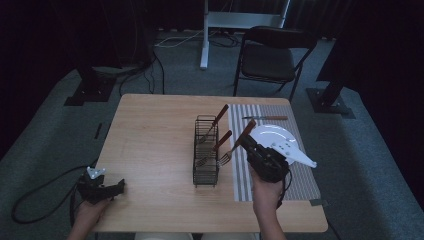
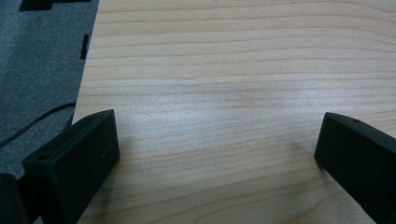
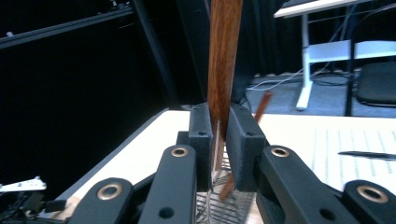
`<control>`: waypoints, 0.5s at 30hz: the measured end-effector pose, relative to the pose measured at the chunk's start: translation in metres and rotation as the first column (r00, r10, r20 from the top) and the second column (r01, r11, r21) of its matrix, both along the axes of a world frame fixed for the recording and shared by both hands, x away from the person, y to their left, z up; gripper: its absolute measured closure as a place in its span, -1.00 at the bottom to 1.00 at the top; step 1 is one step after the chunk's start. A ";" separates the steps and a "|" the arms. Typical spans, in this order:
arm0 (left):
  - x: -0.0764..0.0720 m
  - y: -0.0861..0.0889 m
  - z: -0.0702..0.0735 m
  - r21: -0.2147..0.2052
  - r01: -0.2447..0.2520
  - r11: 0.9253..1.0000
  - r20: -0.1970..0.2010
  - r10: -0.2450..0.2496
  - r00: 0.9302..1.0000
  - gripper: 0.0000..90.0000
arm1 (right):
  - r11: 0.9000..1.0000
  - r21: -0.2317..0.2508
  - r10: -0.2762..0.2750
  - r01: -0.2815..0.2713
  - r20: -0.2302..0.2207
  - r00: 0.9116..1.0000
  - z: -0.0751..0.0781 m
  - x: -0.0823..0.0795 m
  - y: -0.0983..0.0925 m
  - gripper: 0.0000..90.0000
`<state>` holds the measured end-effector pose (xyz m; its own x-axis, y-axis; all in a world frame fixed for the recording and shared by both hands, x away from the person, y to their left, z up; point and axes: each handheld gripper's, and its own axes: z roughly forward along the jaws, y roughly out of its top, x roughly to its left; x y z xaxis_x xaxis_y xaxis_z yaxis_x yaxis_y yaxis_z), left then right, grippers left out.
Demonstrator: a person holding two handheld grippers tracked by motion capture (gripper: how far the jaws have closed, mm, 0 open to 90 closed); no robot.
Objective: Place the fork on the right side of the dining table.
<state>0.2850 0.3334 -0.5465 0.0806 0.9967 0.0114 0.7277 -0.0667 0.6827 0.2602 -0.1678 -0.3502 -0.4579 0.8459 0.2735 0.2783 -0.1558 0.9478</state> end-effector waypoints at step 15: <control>0.000 0.000 0.000 0.000 -0.001 1.000 0.000 0.001 1.000 -0.99 | 0.979 -0.033 -0.203 0.200 -0.176 0.963 -0.075 0.004 -0.064 0.80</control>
